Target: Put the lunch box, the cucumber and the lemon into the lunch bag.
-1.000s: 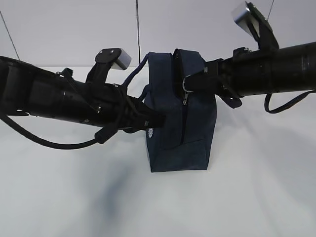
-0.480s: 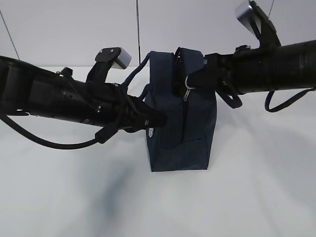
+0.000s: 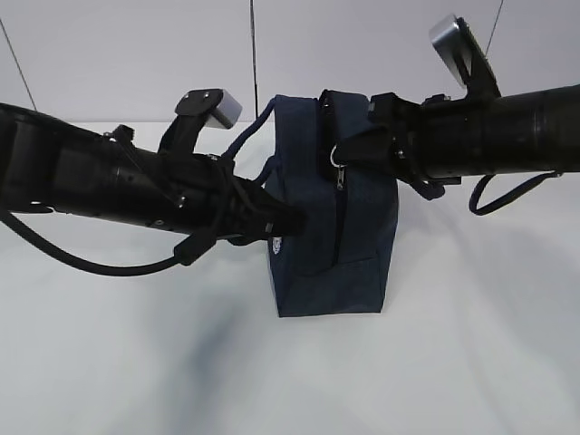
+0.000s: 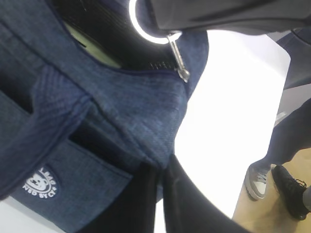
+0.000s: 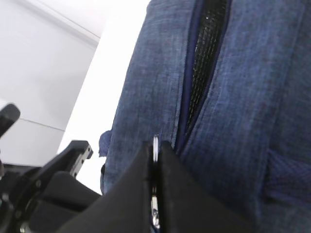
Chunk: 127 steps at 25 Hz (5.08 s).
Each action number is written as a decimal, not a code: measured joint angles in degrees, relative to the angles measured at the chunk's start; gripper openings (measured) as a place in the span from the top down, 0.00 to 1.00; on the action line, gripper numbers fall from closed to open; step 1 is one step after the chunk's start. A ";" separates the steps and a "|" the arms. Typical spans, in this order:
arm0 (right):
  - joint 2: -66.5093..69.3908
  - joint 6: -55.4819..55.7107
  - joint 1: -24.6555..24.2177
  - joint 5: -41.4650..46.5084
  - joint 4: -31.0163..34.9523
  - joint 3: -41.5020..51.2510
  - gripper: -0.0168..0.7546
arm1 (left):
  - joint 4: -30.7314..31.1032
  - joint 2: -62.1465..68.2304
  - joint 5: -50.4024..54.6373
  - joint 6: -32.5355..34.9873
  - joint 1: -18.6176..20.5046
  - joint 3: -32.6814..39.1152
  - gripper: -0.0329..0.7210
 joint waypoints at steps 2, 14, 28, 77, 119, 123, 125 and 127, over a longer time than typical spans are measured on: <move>0.62 0.21 0.00 0.39 1.33 -0.25 0.98 | 0.00 0.00 0.00 0.09 0.00 0.00 0.97; 3.94 2.45 0.00 1.15 1.48 -4.67 0.98 | 0.39 0.00 0.00 0.09 0.00 0.00 0.97; 4.25 4.90 -0.21 0.87 -2.32 -7.49 0.98 | 0.20 0.00 0.00 0.09 0.00 0.00 0.97; 4.25 7.24 -0.43 4.07 -11.34 -8.05 0.98 | -5.60 5.59 -11.02 18.09 -5.18 0.84 0.80; 9.42 20.19 -2.13 -1.37 -8.84 -17.53 0.98 | -6.01 5.59 -10.44 17.77 -5.18 0.48 0.97; 12.43 21.30 -2.21 -1.50 -9.20 -21.95 0.98 | -6.01 5.59 -10.44 17.77 -5.18 0.48 0.97; 13.63 21.79 -2.24 -1.50 -9.58 -24.04 0.98 | -6.01 5.59 -10.44 17.77 -5.18 0.48 0.97; 14.99 22.23 -2.72 -1.50 -9.68 -26.39 0.98 | -6.01 5.59 -10.44 17.77 -5.18 0.48 0.97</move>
